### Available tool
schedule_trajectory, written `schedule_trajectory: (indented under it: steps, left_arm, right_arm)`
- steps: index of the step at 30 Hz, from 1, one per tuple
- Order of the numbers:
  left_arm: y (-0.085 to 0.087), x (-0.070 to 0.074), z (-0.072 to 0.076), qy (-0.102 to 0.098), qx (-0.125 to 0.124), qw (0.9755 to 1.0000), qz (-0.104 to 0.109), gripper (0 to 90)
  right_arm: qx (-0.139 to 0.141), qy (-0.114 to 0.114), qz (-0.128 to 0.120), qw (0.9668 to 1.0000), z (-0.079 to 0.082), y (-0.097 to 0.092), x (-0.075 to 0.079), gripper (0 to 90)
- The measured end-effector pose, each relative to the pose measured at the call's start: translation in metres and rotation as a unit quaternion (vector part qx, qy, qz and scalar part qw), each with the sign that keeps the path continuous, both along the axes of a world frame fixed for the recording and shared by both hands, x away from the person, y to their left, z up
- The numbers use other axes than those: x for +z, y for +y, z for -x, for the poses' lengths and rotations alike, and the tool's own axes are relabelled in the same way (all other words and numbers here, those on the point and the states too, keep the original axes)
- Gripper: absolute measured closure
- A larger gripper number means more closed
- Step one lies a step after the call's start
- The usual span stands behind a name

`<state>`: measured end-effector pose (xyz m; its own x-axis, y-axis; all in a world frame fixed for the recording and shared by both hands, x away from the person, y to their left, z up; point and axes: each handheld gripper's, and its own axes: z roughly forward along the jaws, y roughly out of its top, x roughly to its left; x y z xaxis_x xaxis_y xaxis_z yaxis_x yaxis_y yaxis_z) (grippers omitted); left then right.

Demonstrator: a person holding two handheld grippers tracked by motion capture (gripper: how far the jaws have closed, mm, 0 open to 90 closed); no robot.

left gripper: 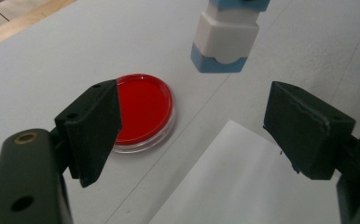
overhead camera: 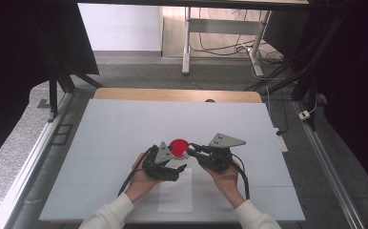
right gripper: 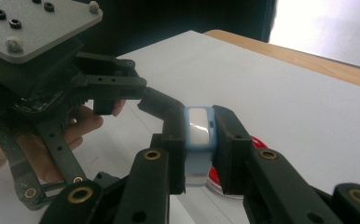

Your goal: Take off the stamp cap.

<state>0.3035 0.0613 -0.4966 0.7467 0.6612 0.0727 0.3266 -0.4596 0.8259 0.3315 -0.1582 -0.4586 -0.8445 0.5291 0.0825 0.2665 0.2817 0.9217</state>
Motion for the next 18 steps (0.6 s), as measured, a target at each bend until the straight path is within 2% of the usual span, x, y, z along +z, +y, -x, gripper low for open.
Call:
schedule_trajectory:
  steps: [18]
  left_arm:
    - [-0.013, -0.002, -0.004, -0.008, -0.006, 0.9999, 0.002, 25.7]
  right_arm:
    - [-0.009, 0.003, -0.002, 1.0000, -0.001, 0.002, -0.002, 74.8]
